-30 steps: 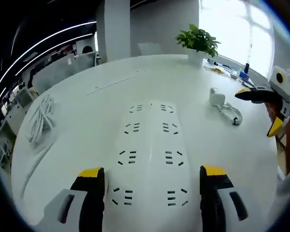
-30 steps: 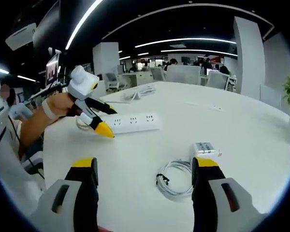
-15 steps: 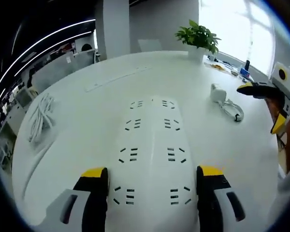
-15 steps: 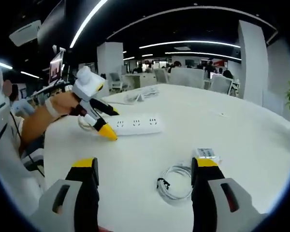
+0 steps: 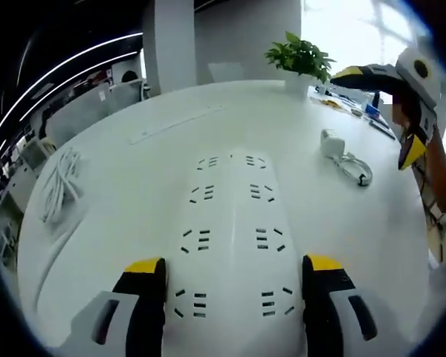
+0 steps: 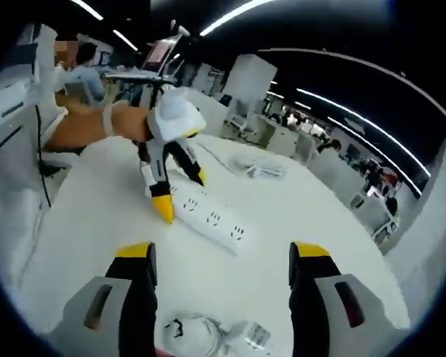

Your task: Straighten the power strip on the desk, plug the charger into it

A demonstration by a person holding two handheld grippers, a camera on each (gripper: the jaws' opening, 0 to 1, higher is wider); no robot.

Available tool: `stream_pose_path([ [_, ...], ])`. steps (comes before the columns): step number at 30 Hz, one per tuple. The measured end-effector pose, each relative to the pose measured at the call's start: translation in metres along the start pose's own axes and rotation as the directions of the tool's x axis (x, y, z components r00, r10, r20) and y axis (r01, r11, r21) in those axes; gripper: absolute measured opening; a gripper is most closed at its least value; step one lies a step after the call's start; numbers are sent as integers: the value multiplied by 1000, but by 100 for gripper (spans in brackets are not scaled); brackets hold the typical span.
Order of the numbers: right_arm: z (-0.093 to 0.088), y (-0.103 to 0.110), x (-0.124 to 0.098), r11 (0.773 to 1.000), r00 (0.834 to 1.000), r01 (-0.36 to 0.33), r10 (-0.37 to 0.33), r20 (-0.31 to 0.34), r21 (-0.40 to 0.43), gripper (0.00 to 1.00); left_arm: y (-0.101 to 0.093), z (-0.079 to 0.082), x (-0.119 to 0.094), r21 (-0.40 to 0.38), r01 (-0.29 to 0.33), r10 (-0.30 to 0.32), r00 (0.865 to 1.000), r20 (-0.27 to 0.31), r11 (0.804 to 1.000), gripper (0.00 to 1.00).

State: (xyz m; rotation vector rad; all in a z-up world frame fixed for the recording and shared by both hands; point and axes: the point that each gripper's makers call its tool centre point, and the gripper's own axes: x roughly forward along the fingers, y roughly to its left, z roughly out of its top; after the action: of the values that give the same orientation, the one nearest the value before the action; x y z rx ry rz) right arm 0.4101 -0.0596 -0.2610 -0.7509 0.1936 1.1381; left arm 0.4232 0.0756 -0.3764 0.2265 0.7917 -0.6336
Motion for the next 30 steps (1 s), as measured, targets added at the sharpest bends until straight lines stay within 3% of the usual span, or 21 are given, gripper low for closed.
stream_pose_path([
  [3, 14, -7, 17, 986, 994, -108, 103, -41, -128, 74, -1, 0, 0, 6, 5, -5, 1000, -1, 1000, 76],
  [6, 15, -9, 38, 959, 972, -223, 207, -109, -173, 76, -1, 1, 1, 10, 9, -9, 1000, 0, 1000, 76],
  [9, 10, -18, 64, 923, 948, -295, 251, -195, -248, 75, -1, 1, 1, 10, 9, -9, 1000, 1, 1000, 76],
  [12, 3, -12, 83, 869, 904, -405, 334, -267, -283, 71, -1, 1, 1, 11, 9, -9, 1000, 2, 1000, 76],
  [13, 1, -13, 87, 867, 897, -413, 334, -290, -280, 72, -1, 1, 1, 11, 10, -10, 1000, 3, 1000, 76],
  [16, -11, -16, 109, 819, 856, -473, 339, -391, -325, 75, -2, 1, 1, 11, 10, -10, 1000, 4, 1000, 76],
  [21, -18, -8, 138, 749, 792, -571, 394, -466, -337, 74, -4, -1, -1, 13, 11, -11, 1000, 4, 1000, 76],
  [25, -29, -9, 152, 718, 734, -623, 402, -547, -309, 73, -4, -1, -1, 15, 14, -14, 1000, 6, 1000, 76],
  [27, -31, -9, 161, 708, 724, -635, 407, -557, -308, 71, -4, -2, -1, 14, 13, -13, 1000, 7, 1000, 76],
  [28, -33, -6, 162, 692, 699, -660, 421, -578, -294, 72, -4, -2, -1, 13, 13, -13, 1000, 8, 1000, 76],
  [30, -33, -4, 162, 679, 689, -672, 427, -586, -296, 72, -4, -2, -1, 13, 12, -12, 1000, 9, 1000, 76],
])
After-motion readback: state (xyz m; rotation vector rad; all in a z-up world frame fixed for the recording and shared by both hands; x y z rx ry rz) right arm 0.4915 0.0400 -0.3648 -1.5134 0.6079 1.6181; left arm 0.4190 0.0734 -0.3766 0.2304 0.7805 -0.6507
